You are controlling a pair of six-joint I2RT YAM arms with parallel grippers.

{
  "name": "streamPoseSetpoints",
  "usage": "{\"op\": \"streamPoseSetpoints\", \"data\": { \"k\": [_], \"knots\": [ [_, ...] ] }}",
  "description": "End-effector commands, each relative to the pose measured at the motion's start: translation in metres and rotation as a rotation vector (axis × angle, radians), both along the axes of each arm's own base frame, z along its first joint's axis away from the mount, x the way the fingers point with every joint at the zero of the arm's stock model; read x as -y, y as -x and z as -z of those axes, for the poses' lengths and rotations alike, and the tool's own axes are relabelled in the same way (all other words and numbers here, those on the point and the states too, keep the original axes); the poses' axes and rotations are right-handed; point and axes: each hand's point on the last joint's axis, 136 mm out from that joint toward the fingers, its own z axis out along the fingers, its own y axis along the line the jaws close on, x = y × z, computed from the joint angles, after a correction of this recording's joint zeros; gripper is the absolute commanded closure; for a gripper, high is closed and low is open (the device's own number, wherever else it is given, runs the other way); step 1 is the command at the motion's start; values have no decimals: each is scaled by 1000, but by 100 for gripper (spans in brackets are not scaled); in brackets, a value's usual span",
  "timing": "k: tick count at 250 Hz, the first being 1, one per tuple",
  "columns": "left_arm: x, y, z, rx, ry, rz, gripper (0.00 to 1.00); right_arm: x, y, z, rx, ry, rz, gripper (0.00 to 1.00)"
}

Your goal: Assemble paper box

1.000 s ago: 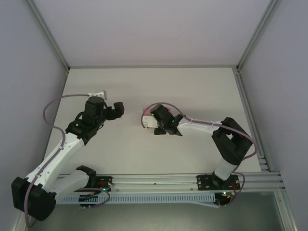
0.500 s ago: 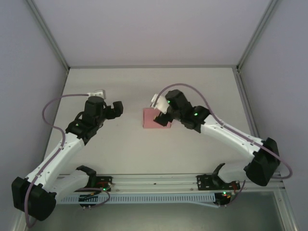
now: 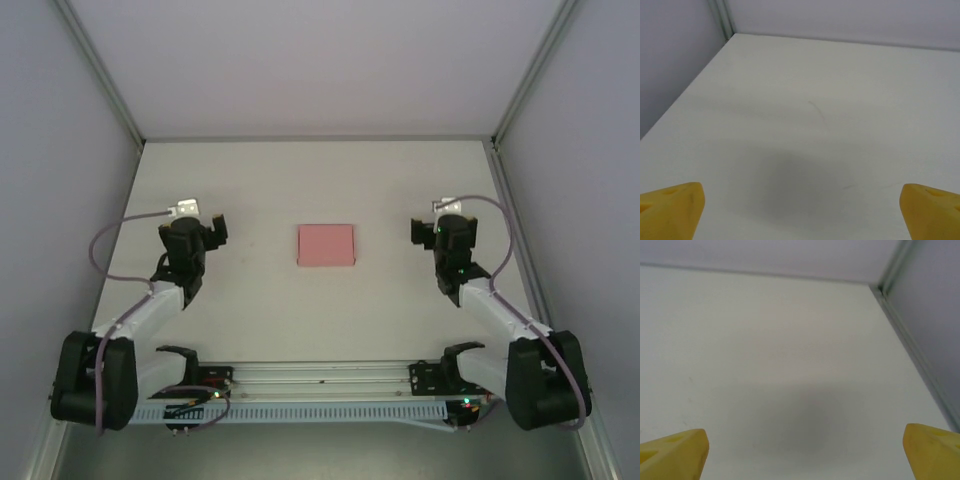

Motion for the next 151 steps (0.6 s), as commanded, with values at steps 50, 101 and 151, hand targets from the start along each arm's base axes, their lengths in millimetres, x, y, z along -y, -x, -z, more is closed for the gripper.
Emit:
{"op": "streamPoseSetpoints", "data": {
  "k": [50,101,151],
  "knots": [
    [-24,-13,1,210,-112,3,0,20,-4,-2,304,-114,37,0],
    [-24,-21,21,210,-86,45,0,22,-16,23,290,-121,30,0],
    [-27,-23,24,201,-73,52,0,28,-45,36,191,-177,20,0]
  ]
}}
